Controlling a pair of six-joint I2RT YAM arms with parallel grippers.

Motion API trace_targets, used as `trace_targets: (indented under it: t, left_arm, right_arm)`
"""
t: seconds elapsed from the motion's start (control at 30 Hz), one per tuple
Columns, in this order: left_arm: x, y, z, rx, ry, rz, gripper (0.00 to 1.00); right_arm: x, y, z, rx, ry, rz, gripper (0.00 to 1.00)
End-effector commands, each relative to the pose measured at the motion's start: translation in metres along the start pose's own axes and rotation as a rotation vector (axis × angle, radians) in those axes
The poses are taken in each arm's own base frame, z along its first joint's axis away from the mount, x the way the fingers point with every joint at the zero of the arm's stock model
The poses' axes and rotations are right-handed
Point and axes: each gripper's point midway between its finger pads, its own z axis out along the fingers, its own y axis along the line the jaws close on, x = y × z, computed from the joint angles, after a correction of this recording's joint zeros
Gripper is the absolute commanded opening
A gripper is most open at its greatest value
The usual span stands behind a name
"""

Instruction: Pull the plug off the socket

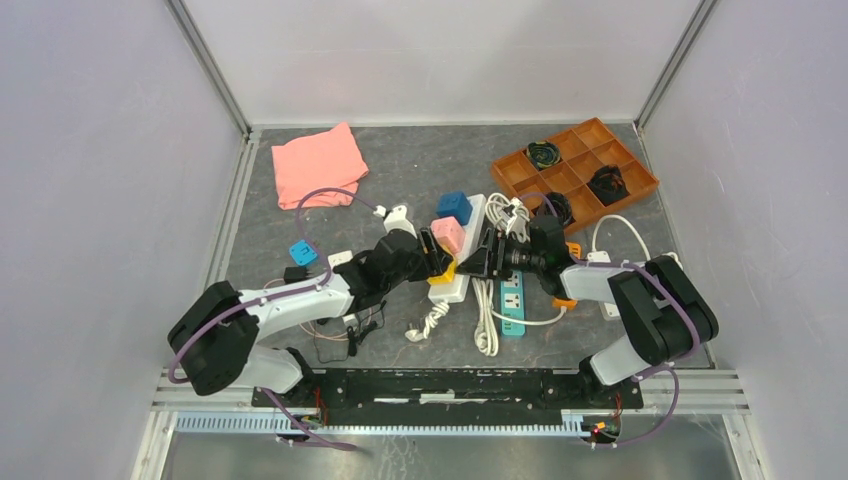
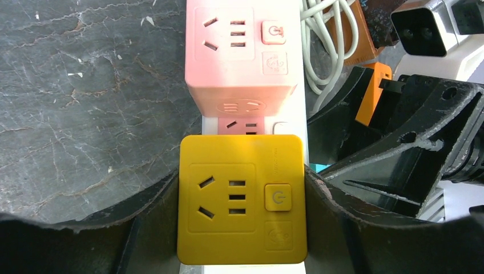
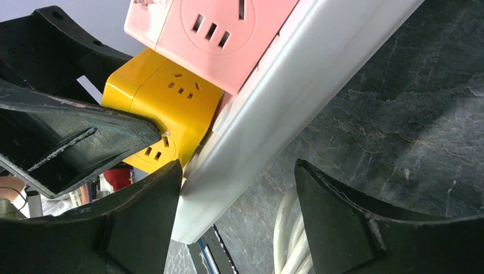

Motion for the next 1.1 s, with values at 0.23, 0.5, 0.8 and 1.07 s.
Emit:
trace_targets:
  t: [0.23,0.5,0.8,1.07]
  left_arm:
    - [-0.043,-0.052,-0.012,0.150,-0.158,-0.091,0.02]
    - [-0.054,-0.058,-0.020,0.158,-0.179,-0.074,0.02]
    - [-0.072,-0.069,-0.041,0.174,-0.205,-0.086,0.02]
    - [-0.088,-0.069,-0.063,0.166,-0.250,-0.065,0.02]
  right_arm:
    - [-0.007,-0.004,0.005,0.023,-0.017,-0.020,0.39]
    - [-0.009,-0.007,0.004,0.028,-0.027,-0.024,0.00]
    - [-0.017,-0.047,-0.002,0.201,-0.066,-0.014,0.00]
    - [-0.019,-0.054,-0.004,0.226,-0.068,-0.020,0.00]
